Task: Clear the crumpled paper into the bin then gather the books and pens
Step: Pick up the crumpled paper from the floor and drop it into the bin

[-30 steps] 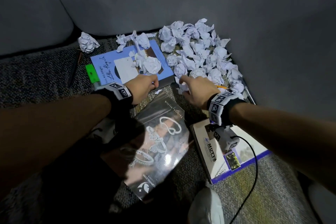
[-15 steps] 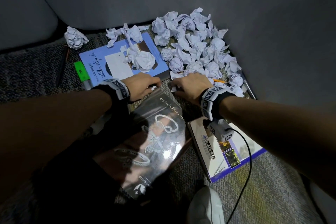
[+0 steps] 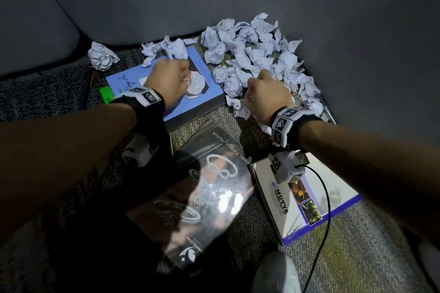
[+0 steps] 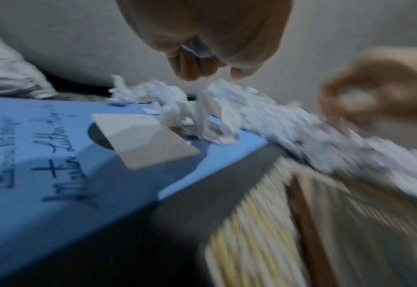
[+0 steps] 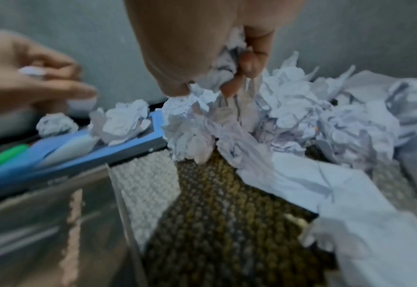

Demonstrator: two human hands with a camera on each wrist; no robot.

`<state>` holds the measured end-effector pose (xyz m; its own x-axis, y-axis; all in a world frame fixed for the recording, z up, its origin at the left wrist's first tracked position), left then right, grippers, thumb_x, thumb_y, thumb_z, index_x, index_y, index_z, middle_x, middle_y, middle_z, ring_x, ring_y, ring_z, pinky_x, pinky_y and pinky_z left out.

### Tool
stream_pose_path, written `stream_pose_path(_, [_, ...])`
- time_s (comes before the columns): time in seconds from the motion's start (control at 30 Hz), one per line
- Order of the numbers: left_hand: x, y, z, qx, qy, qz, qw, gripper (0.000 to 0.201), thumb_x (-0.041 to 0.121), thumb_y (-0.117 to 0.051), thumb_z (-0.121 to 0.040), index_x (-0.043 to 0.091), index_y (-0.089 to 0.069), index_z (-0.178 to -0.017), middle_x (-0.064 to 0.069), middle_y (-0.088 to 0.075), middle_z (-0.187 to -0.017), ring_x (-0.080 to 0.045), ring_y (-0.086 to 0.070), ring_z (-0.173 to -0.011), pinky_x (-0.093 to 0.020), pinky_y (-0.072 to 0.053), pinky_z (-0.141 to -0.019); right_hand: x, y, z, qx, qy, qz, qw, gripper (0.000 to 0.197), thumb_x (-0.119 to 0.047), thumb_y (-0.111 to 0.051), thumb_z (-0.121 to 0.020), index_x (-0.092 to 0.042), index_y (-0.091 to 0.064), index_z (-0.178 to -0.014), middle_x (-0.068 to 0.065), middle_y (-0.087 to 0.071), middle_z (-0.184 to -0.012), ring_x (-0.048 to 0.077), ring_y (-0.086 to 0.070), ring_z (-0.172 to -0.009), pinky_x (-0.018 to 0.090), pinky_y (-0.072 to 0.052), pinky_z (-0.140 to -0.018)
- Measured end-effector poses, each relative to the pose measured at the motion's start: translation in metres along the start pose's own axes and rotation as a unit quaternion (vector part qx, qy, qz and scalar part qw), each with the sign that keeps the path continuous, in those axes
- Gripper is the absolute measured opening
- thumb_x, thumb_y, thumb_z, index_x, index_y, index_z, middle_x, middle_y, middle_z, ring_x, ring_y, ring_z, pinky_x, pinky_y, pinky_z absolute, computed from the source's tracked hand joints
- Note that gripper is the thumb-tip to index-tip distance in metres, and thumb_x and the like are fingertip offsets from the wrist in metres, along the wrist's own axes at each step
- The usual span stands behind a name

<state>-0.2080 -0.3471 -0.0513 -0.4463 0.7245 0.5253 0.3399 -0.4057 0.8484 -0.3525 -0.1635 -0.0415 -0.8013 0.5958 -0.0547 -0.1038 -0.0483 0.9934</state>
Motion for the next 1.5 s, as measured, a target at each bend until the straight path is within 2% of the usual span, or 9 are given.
stream_pose_path(0.2, [-0.006,-0.013,-0.022,-0.081,-0.037,-0.055,0.994,0.014,0.023,-0.053,-0.086,0.012,-0.045,-0.086,-0.009,-0.056,-0.084,-0.029,-0.051,-0.075,-0.036,-0.042,-0.067,0.001,-0.027,0.004,-0.039,-0.030,-0.021,0.999,0.029,-0.032,-0.040,-0.094,-0.007,-0.043,-0.110,0.016,-0.035,-0.119,0.032,-0.053,-0.071,0.041,-0.047,-0.058])
stream_pose_path(0.3, [-0.004,-0.024,-0.020,-0.145,-0.080,-0.159,0.973,0.027,0.034,-0.055,-0.084,0.014,-0.046,-0.100,-0.012,-0.051,-0.103,-0.032,-0.053,-0.080,-0.037,-0.042,-0.066,0.000,-0.019,0.006,-0.034,0.001,-0.007,0.999,0.047,-0.049,-0.030,-0.095,-0.010,-0.041,-0.119,0.014,-0.036,-0.119,0.032,-0.056,-0.071,0.037,-0.048,-0.057])
stream_pose_path(0.43, [0.002,-0.018,-0.009,-0.102,-0.188,-0.251,0.944,0.058,0.052,-0.056,-0.077,0.019,-0.044,-0.122,-0.012,-0.045,-0.113,-0.032,-0.051,-0.085,-0.039,-0.042,-0.069,0.007,0.003,0.008,-0.014,0.059,0.094,0.994,0.072,-0.070,-0.030,-0.087,-0.019,-0.029,-0.138,0.014,-0.038,-0.131,0.034,-0.058,-0.090,0.044,-0.053,-0.066])
stream_pose_path(0.57, [-0.013,-0.014,-0.002,-0.095,-0.176,-0.289,0.936,0.085,0.071,-0.054,-0.068,0.030,-0.032,-0.140,-0.012,-0.025,-0.148,-0.039,-0.030,-0.129,-0.056,-0.033,-0.098,0.027,-0.001,0.009,-0.028,-0.002,0.098,0.995,0.106,-0.091,-0.030,-0.067,-0.031,-0.006,-0.151,0.012,-0.003,-0.159,0.047,-0.020,-0.139,0.069,-0.024,-0.103])
stream_pose_path(0.7, [-0.024,-0.042,-0.004,-0.199,-0.118,-0.219,0.948,0.095,0.081,-0.045,-0.071,0.041,-0.008,-0.149,-0.006,0.002,-0.160,-0.040,-0.003,-0.145,-0.066,-0.016,-0.109,0.026,-0.032,0.016,-0.095,-0.078,-0.029,0.992,0.122,-0.099,-0.034,-0.054,-0.042,0.020,-0.147,0.006,0.027,-0.157,0.049,0.009,-0.142,0.078,-0.016,-0.101])
stream_pose_path(0.87, [-0.007,-0.066,-0.007,-0.143,-0.116,-0.205,0.961,0.065,0.069,-0.047,-0.083,0.024,-0.045,-0.130,-0.014,-0.035,-0.138,-0.036,-0.035,-0.120,-0.050,-0.032,-0.092,0.013,-0.042,0.011,-0.075,-0.030,-0.004,0.997,0.103,-0.088,-0.041,-0.067,-0.035,-0.007,-0.149,0.012,-0.005,-0.159,0.047,-0.005,-0.143,0.071,-0.040,-0.093])
stream_pose_path(1.1, [0.012,-0.053,-0.030,-0.137,-0.108,-0.150,0.973,0.031,0.033,-0.046,-0.097,0.005,-0.049,-0.111,-0.014,-0.042,-0.098,-0.031,-0.047,-0.071,-0.039,-0.041,-0.064,0.011,-0.043,0.005,-0.005,-0.048,0.006,0.999,0.064,-0.059,-0.059,-0.073,-0.027,-0.034,-0.122,0.012,-0.031,-0.123,0.034,-0.036,-0.110,0.052,-0.051,-0.076])
stream_pose_path(1.27, [0.062,-0.034,-0.067,-0.057,-0.193,-0.117,0.973,0.038,0.046,-0.044,-0.092,0.012,-0.046,-0.108,-0.010,-0.048,-0.099,-0.027,-0.051,-0.077,-0.038,-0.047,-0.069,0.029,-0.035,0.000,-0.005,-0.043,-0.102,0.994,0.069,-0.039,-0.078,-0.068,-0.028,-0.036,-0.122,0.011,-0.030,-0.125,0.031,-0.041,-0.113,0.044,-0.051,-0.083])
stream_pose_path(1.5, [0.067,-0.107,-0.066,-0.184,-0.232,-0.217,0.930,0.086,0.084,-0.032,-0.070,0.027,-0.036,-0.135,-0.014,-0.029,-0.146,-0.037,-0.031,-0.131,-0.055,-0.028,-0.102,0.067,0.001,-0.009,0.126,-0.067,-0.280,0.949,0.064,-0.042,-0.075,-0.066,-0.023,-0.045,-0.118,0.003,-0.036,-0.115,0.017,-0.050,-0.084,0.025,-0.047,-0.070])
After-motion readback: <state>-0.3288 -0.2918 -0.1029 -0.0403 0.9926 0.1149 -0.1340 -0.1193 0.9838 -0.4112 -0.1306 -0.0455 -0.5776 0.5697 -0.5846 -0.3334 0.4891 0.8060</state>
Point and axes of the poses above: each hand's wrist, its own z-axis away from the middle knuckle, its own y-axis out of the back of the hand, x = y × z, the point moved 2 cm from there along -z, towards the middle knuckle
